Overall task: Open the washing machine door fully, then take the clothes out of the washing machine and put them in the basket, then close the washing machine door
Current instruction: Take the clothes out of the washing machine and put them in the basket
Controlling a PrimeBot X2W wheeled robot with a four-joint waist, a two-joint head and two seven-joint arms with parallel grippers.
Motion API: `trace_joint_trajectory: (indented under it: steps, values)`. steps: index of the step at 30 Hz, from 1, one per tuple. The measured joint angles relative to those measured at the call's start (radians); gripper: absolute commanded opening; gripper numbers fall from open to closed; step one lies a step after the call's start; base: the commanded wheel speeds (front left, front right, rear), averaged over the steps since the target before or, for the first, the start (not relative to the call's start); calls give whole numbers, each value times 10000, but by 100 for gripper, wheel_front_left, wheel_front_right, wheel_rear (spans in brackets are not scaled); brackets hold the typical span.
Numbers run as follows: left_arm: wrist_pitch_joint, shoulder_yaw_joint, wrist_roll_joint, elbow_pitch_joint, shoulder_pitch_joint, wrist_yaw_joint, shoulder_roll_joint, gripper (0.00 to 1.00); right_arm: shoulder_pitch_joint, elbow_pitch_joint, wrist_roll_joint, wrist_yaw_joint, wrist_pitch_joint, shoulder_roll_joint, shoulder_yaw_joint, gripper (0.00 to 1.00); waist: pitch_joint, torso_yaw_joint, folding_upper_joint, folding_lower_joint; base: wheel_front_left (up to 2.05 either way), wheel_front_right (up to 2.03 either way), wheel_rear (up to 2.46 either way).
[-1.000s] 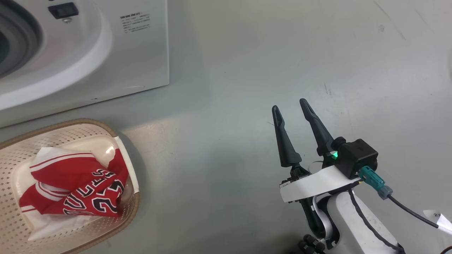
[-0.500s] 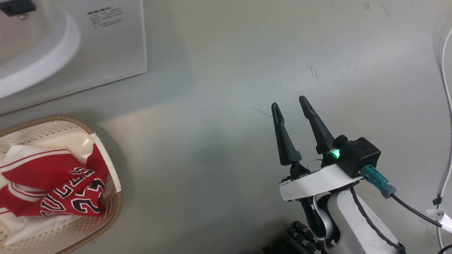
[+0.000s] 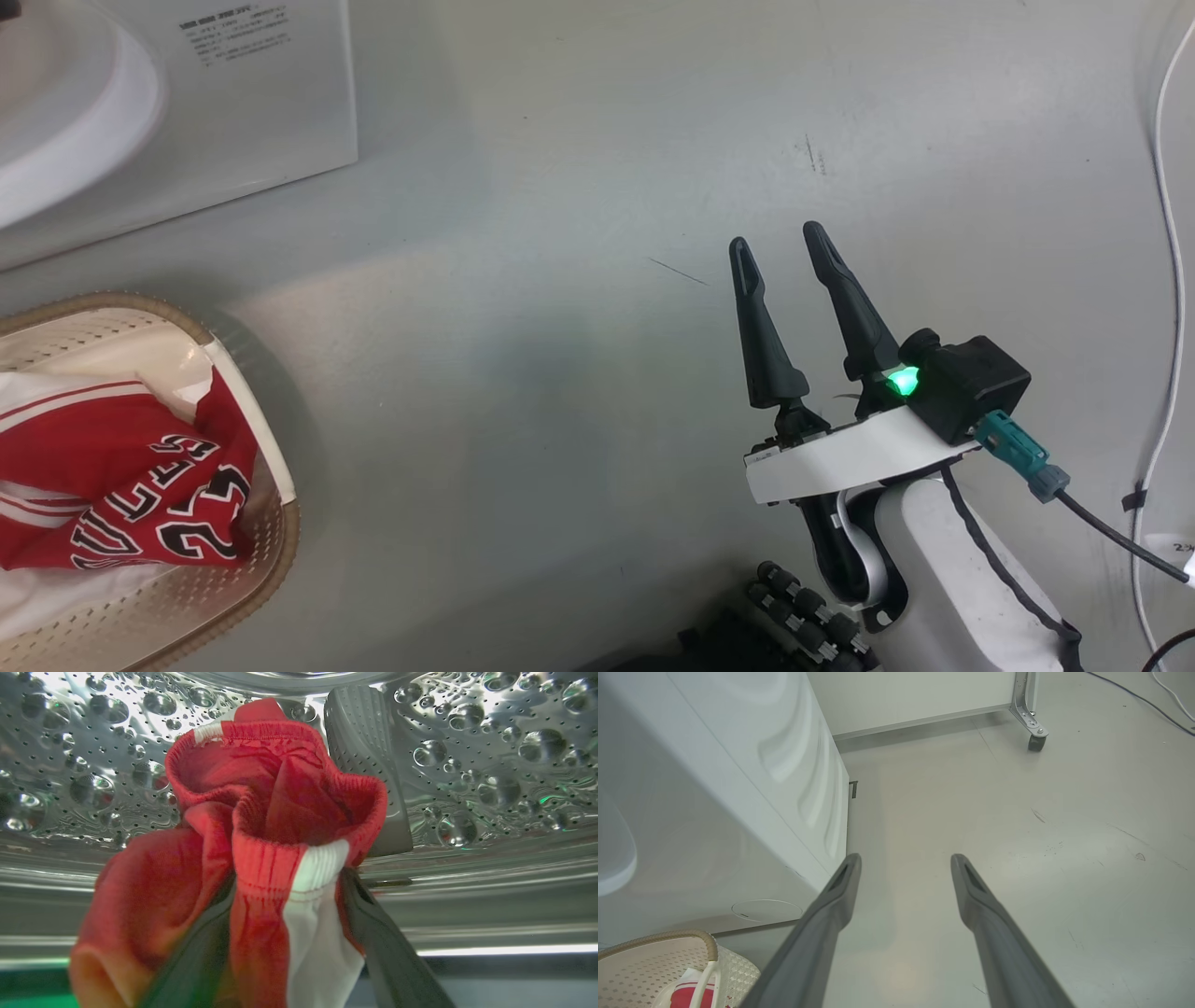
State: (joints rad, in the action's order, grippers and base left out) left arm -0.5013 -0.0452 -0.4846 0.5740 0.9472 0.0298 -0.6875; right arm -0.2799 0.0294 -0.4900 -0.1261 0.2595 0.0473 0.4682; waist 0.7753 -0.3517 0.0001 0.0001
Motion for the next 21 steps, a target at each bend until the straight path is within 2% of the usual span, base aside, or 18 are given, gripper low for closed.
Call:
trace_joint_trajectory:
  steps: [1, 2, 4, 12, 17, 21]
  values:
    - [-40, -2, -2, 12, 32, -21, -4, 100, -15, 0, 0, 0, 0, -2, -27, 100, 12, -1, 0, 0, 0, 0, 0]
    - [-73, 8, 0, 19, 66, -29, -2, 87, -16, 0, 0, 0, 0, -2, -44, 100, 20, 0, 0, 0, 0, 0, 0]
    - [-127, 59, 12, 35, 125, -44, -6, 0, -25, 2, 0, 0, 0, -4, -73, 100, 30, 4, 0, 0, 0, 0, 0]
    - [94, 303, 35, 161, 155, -71, 261, 0, -194, 100, 6, 0, 0, -15, -336, 100, -131, 140, 0, 0, 0, 0, 0]
    - [454, 472, 109, 295, 151, -65, 696, 0, -249, 211, 84, 0, 0, -13, -460, 100, -353, 290, 0, -1, 0, 0, 0]
    - [857, 564, 94, 297, 148, 128, 1091, 0, -279, 336, 188, 0, 0, -13, -644, 100, -578, 457, 0, -1, 0, 0, 0]
